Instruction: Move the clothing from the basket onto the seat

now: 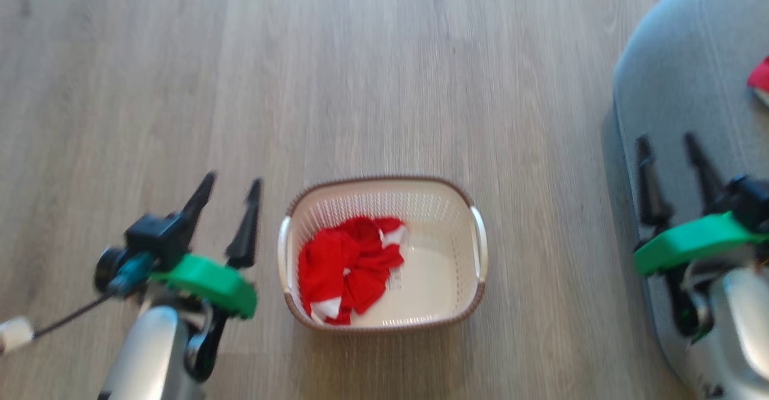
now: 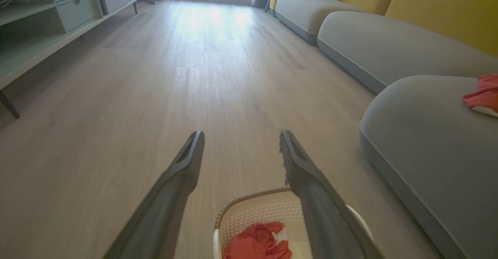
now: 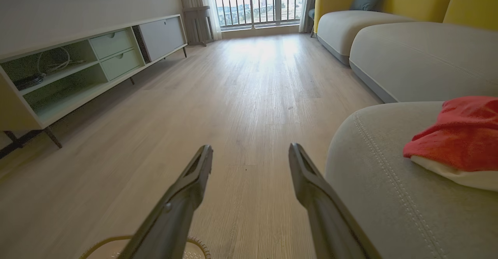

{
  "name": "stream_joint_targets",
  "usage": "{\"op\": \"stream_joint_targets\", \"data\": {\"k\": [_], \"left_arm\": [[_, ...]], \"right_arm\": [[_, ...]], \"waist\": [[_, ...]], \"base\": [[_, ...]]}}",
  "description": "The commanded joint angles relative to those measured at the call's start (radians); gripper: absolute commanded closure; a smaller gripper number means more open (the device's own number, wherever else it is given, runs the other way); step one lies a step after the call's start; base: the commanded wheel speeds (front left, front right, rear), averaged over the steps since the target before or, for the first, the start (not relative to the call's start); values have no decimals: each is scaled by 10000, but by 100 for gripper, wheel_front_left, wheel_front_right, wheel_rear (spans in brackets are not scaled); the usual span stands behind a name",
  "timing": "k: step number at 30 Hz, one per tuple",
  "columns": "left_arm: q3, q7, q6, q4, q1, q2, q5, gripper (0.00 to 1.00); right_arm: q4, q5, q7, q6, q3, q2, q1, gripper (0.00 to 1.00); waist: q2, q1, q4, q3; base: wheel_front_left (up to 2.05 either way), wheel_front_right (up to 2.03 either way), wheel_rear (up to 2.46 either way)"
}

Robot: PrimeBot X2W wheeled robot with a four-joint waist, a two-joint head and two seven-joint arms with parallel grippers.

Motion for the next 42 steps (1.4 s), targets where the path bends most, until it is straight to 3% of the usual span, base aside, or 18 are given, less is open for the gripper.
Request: {"op": "stream_joint_targets", "data": {"k": [1, 7, 18, 42], "left_arm": [[836, -53, 79, -248, 126, 5, 196, 0], [2103, -53, 133, -447, 1045, -189, 737, 0], [3099, -53, 146, -1245, 2443, -577, 1164, 0], [2568, -53, 482, -1375, 3096, -673, 974, 0]], "right_arm": [[-387, 65, -64, -4, 403, 46, 234, 0], [-318, 59, -64, -4, 964, 442, 841, 0], [-357, -208, -64, -4, 1478, 949, 1670, 0], [-941, -336, -64, -4, 1368, 1192, 2033, 0]], "waist": [[-1, 1, 247, -621], [-1, 1, 145, -1124], [-1, 1, -65, -1878], [-1, 1, -171, -1780]], "base": [[0, 0, 0], [0, 0, 0], [0, 0, 0], [0, 0, 0]]}}
